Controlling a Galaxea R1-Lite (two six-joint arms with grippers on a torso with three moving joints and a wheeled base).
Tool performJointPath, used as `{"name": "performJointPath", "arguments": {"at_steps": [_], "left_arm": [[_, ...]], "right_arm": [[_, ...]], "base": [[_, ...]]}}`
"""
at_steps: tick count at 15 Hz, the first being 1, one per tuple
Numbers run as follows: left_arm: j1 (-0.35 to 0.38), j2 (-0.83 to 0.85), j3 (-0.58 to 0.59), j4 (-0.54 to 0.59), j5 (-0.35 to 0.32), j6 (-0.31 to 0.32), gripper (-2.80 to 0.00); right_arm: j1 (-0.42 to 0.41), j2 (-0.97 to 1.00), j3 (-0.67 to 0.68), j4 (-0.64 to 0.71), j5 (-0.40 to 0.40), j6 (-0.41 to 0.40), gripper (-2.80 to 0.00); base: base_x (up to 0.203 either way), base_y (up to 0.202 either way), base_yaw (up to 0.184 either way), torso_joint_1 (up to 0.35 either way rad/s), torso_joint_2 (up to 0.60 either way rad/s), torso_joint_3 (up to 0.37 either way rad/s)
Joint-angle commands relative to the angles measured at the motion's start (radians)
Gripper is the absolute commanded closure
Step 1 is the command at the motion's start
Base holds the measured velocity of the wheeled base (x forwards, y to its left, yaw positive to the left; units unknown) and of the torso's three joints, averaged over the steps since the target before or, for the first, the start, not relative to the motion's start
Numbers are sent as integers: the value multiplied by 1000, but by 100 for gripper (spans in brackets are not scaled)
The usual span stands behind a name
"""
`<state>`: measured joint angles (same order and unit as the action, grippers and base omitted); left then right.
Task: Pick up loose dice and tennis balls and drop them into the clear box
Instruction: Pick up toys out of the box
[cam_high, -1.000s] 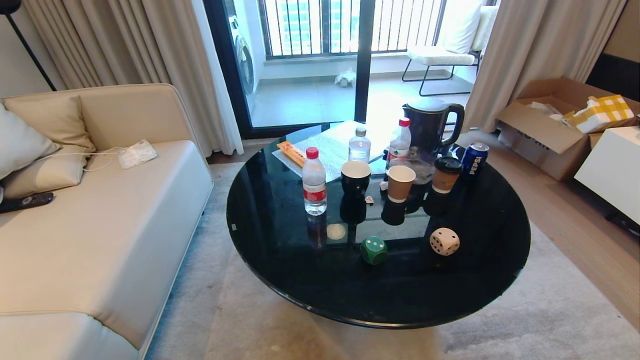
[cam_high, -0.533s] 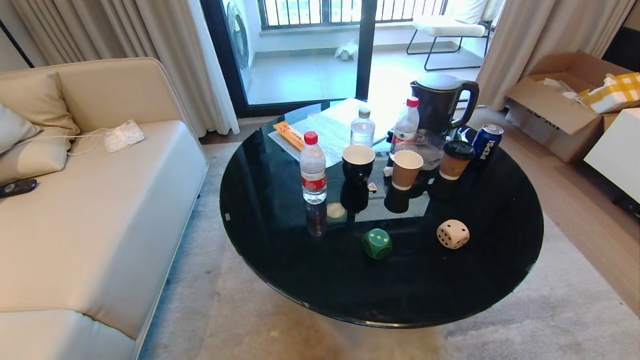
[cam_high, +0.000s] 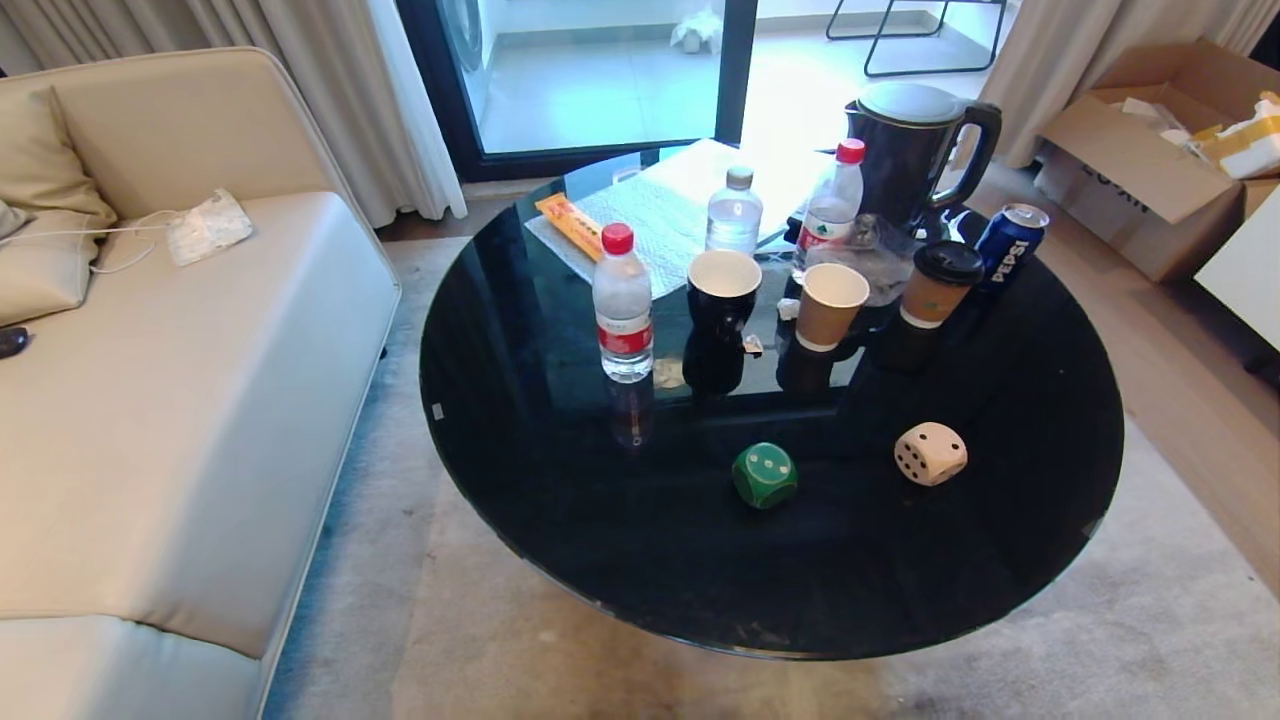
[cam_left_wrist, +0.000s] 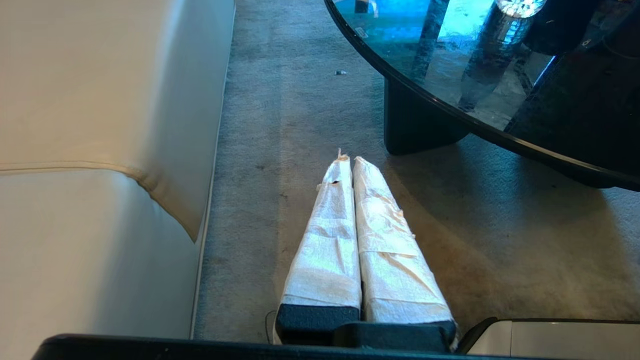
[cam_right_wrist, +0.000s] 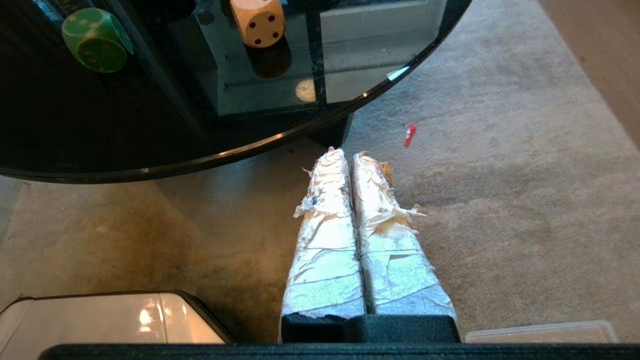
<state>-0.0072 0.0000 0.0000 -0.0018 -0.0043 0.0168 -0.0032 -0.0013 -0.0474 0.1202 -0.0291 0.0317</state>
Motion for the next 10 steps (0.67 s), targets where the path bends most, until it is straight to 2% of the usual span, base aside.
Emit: {"name": "performJointPath", "arguments": {"at_steps": [1, 10], "left_arm": [[0, 0, 0, 0, 0, 0, 0], [0, 0, 0, 0, 0, 0, 0]], "right_arm": [[0, 0, 0, 1, 0, 1, 0], [0, 0, 0, 1, 0, 1, 0]], "base": [[0, 0, 0, 2, -2, -203], [0, 0, 0, 2, 4, -195]]}}
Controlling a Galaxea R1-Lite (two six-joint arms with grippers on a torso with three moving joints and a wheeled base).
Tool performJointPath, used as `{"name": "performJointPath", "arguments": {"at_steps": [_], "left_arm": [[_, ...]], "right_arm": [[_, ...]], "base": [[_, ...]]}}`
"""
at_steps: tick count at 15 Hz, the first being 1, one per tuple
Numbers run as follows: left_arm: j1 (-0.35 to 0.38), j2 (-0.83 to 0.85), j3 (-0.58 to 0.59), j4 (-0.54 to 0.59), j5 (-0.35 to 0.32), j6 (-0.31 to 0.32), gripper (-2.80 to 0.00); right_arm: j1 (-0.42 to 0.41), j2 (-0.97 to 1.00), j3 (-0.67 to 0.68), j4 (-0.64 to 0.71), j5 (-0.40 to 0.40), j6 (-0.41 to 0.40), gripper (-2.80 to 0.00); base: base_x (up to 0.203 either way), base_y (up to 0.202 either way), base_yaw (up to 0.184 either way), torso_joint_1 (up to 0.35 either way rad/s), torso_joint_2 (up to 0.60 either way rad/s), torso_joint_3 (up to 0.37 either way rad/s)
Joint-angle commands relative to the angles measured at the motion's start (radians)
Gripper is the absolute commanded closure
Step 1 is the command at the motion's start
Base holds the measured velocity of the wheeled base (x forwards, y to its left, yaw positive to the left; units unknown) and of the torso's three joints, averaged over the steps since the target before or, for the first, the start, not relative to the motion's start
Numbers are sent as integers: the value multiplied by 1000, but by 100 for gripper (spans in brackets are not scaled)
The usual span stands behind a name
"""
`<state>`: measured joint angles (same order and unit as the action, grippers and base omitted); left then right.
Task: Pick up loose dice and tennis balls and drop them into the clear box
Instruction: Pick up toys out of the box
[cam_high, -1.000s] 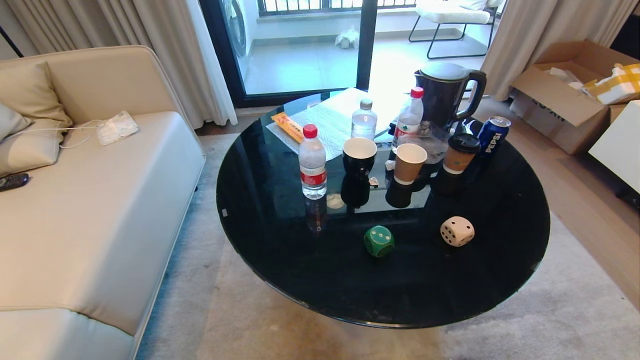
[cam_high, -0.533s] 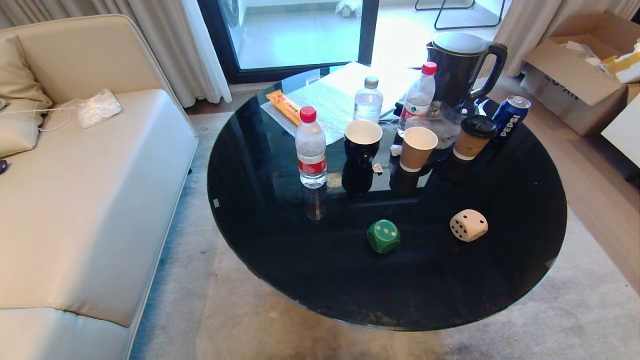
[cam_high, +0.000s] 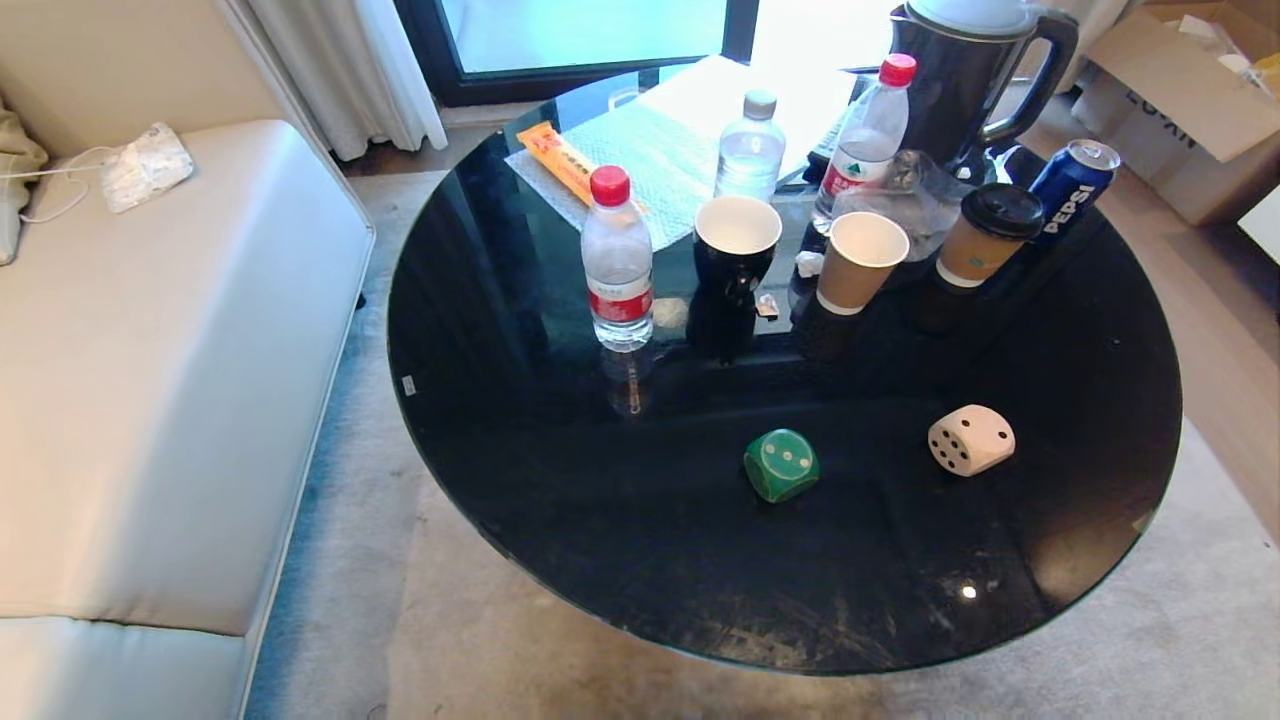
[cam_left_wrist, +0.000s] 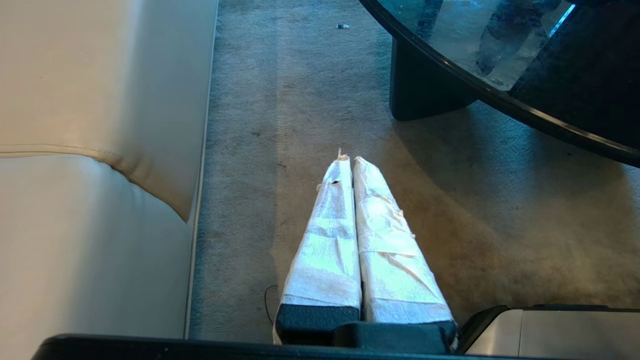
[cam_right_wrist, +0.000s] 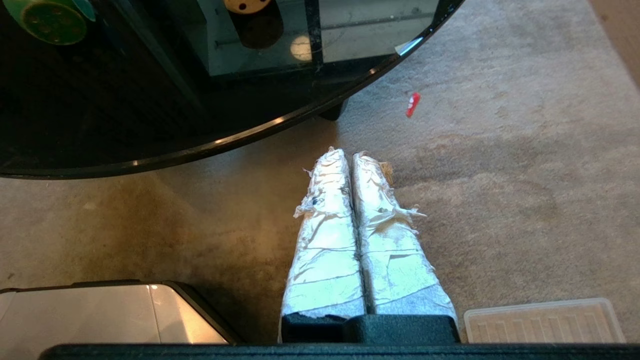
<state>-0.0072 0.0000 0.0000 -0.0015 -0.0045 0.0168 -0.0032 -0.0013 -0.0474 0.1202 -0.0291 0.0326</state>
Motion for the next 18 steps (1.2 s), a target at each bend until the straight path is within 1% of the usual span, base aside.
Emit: {"name": "performJointPath", "arguments": {"at_steps": [1, 6, 15, 17, 18], "left_arm": [[0, 0, 0, 0, 0, 0, 0], [0, 0, 0, 1, 0, 0, 0], [0, 0, 0, 0, 0, -1, 0], [0, 0, 0, 0, 0, -1, 0], [0, 0, 0, 0, 0, -1, 0]], "right_arm": [[0, 0, 0, 1, 0, 0, 0], [0, 0, 0, 1, 0, 0, 0], [0, 0, 0, 3, 0, 0, 0], [0, 0, 0, 4, 21, -36, 0], [0, 0, 0, 4, 24, -37, 0]], "base": [[0, 0, 0, 5, 2, -198], [0, 0, 0, 6, 4, -181], [0, 0, 0, 1, 0, -12], [0, 0, 0, 0, 0, 0], [0, 0, 0, 0, 0, 0]]}}
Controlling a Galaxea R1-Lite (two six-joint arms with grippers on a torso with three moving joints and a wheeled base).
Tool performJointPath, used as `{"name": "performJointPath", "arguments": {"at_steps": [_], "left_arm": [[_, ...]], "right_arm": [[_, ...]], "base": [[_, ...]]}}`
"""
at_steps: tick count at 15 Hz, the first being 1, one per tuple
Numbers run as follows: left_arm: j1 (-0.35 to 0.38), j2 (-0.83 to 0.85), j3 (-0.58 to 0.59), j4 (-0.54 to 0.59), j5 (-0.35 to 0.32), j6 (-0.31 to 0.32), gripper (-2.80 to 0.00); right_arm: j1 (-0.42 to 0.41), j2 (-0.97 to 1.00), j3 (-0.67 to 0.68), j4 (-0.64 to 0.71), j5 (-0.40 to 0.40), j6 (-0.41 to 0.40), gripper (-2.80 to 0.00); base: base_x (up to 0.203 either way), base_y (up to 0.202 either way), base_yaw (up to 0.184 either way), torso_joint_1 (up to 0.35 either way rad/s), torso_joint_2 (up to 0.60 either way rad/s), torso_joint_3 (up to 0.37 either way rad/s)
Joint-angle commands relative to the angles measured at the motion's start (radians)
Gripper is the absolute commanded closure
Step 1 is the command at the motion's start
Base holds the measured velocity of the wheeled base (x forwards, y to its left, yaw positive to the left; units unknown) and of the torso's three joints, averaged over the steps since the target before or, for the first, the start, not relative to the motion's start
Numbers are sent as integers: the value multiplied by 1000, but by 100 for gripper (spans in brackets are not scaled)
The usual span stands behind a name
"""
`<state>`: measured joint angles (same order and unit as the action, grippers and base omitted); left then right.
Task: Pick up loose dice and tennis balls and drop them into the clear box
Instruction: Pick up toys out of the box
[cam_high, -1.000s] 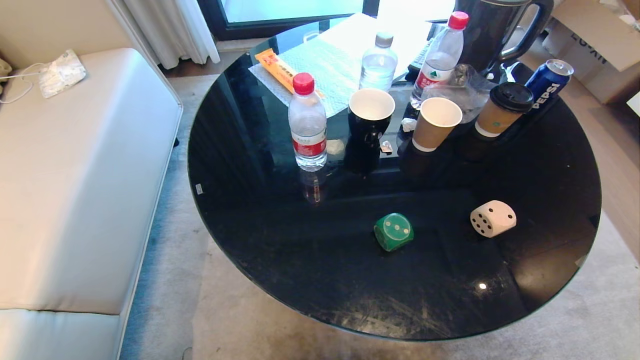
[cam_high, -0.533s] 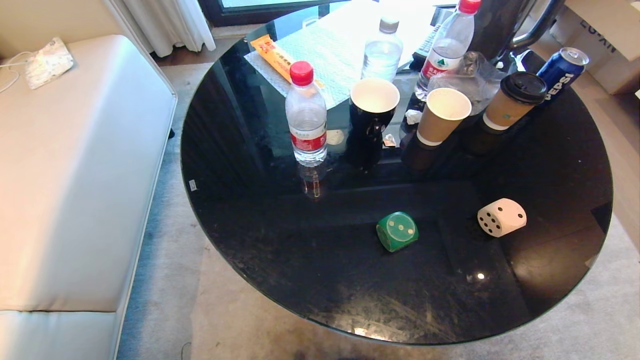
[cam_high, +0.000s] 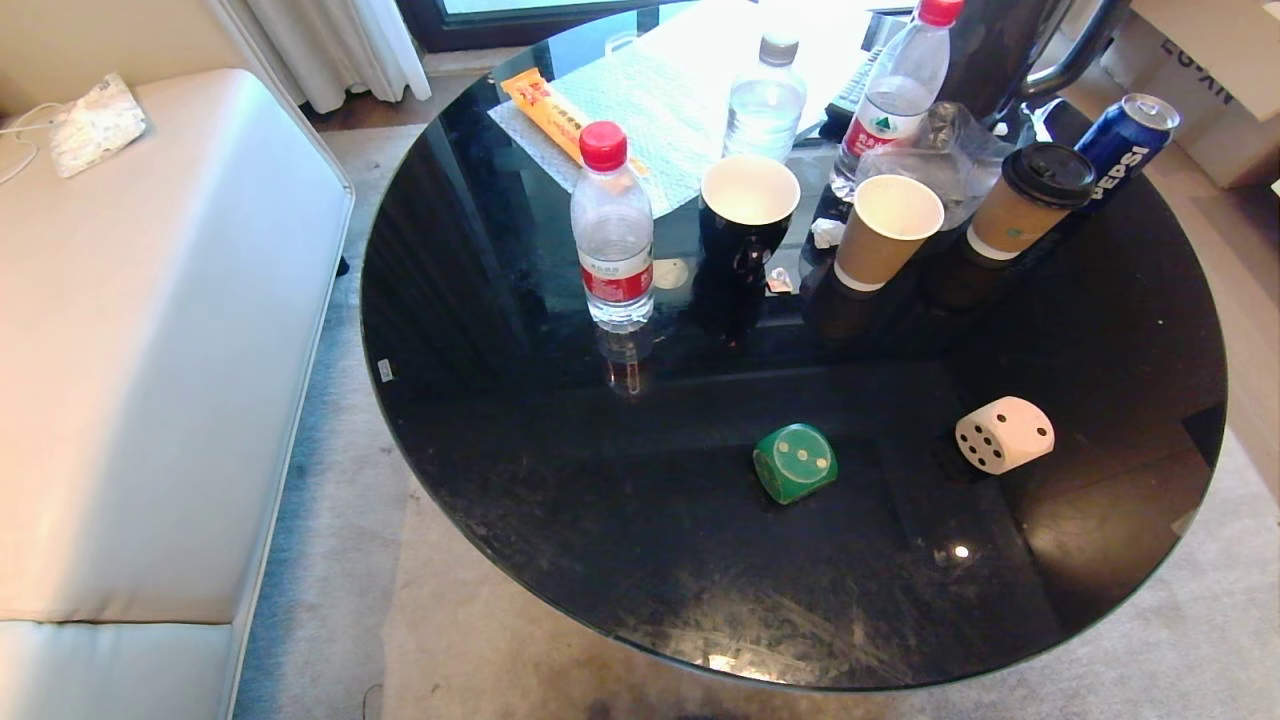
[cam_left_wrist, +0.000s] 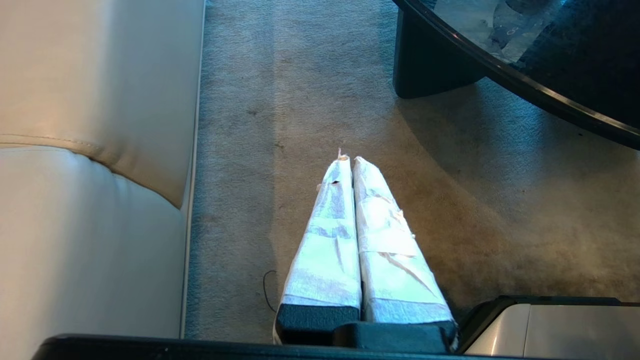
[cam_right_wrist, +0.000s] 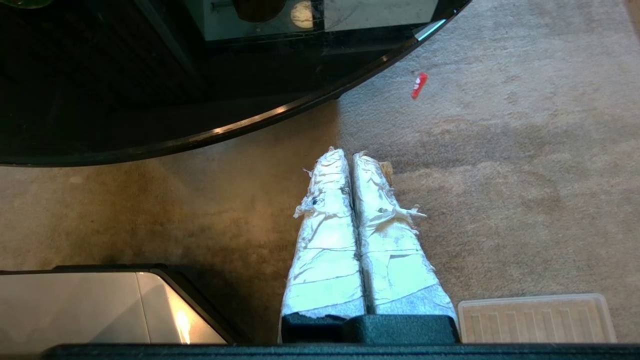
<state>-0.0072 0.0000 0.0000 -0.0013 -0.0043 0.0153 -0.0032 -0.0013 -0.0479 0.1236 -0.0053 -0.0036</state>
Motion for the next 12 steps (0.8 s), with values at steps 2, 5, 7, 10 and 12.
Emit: {"name": "performJointPath", "arguments": {"at_steps": [2, 5, 7, 10, 12], "left_arm": [[0, 0, 0, 0, 0, 0, 0], [0, 0, 0, 0, 0, 0, 0], [0, 0, 0, 0, 0, 0, 0], [0, 0, 0, 0, 0, 0, 0], [0, 0, 0, 0, 0, 0, 0]], "right_arm": [[0, 1, 0, 1, 1, -1, 0], [0, 1, -1, 4, 1, -1, 0], [0, 0, -9, 5, 1, -1, 0], [-4, 69, -153, 95, 5, 1, 0], [-5, 203, -254, 146, 14, 6, 0]], "base": [[0, 0, 0, 0, 0, 0], [0, 0, 0, 0, 0, 0], [0, 0, 0, 0, 0, 0], [0, 0, 0, 0, 0, 0], [0, 0, 0, 0, 0, 0]]}}
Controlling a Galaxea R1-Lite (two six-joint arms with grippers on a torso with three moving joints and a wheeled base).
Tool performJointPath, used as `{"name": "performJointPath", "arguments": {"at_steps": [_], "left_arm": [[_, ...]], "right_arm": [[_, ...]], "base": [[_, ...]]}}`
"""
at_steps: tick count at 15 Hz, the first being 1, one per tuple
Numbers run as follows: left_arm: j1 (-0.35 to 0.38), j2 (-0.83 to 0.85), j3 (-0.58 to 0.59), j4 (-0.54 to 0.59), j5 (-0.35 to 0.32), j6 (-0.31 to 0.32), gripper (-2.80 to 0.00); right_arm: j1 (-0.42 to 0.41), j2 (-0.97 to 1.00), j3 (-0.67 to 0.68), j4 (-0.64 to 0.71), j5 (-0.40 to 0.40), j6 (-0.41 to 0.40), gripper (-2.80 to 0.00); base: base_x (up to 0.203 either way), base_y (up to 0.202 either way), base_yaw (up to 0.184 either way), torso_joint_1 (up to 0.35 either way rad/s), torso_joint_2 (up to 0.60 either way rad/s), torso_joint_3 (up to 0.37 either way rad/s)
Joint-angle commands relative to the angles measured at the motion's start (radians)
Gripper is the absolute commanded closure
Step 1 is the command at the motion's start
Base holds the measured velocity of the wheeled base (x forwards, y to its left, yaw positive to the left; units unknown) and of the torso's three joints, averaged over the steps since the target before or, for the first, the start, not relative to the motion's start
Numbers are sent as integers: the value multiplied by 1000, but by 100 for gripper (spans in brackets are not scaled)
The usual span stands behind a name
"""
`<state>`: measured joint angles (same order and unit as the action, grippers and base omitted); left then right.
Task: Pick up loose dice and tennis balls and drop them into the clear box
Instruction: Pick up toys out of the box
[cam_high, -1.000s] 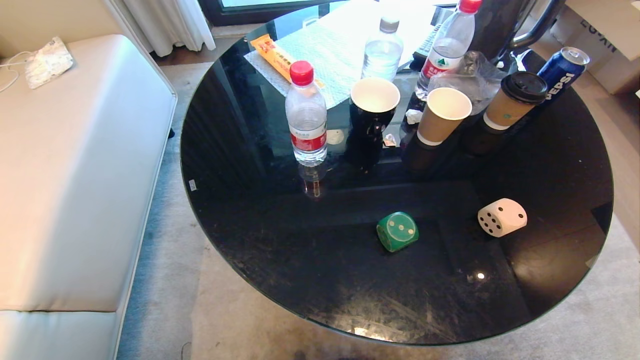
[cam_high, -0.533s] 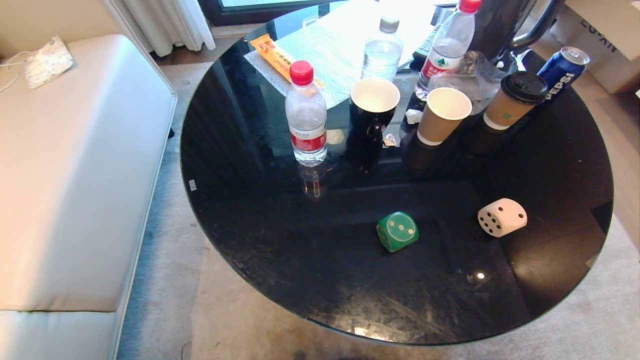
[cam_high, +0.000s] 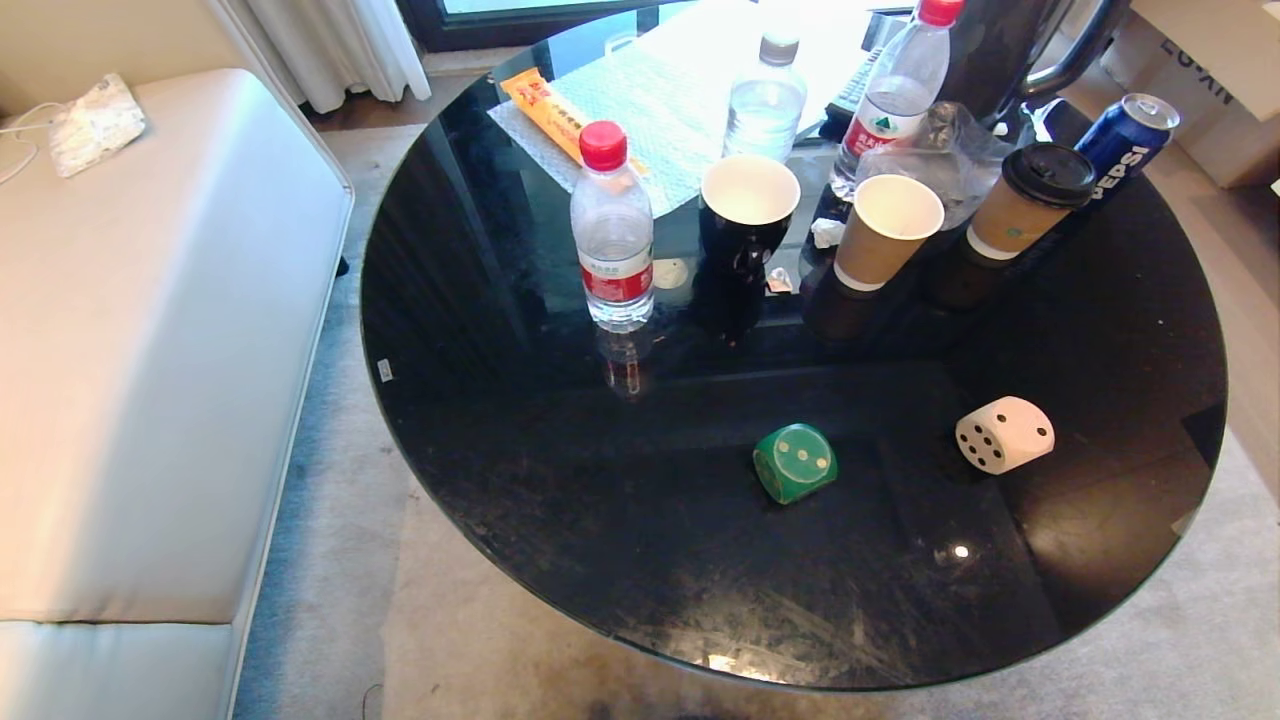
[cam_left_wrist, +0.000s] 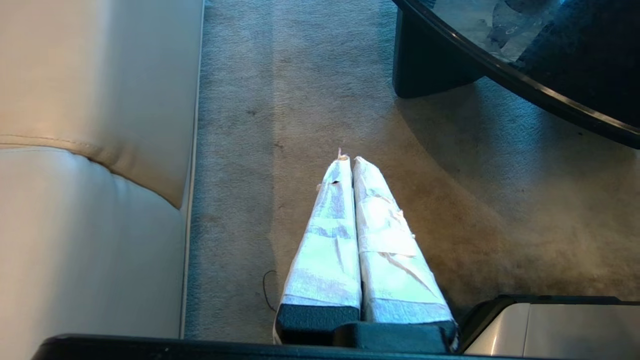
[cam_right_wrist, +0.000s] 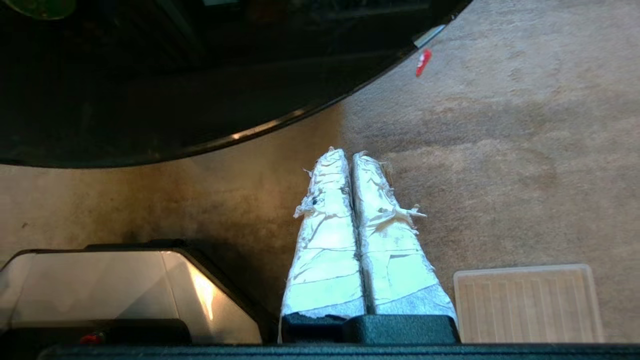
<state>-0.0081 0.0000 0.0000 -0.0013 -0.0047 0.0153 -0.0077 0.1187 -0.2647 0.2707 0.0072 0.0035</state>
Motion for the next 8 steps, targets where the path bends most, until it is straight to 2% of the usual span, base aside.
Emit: {"name": "performJointPath", "arguments": {"at_steps": [1, 4, 6, 8], "left_arm": [[0, 0, 0, 0, 0, 0, 0], [0, 0, 0, 0, 0, 0, 0], [0, 0, 0, 0, 0, 0, 0], [0, 0, 0, 0, 0, 0, 0]], "right_arm": [[0, 159, -81, 9, 4, 4, 0], [1, 406, -151, -33, 26, 21, 0], [18, 579, -166, -136, 46, 50, 0], [92, 752, -174, -279, 54, 108, 0]], "base": [[0, 0, 0, 0, 0, 0], [0, 0, 0, 0, 0, 0], [0, 0, 0, 0, 0, 0], [0, 0, 0, 0, 0, 0]]}}
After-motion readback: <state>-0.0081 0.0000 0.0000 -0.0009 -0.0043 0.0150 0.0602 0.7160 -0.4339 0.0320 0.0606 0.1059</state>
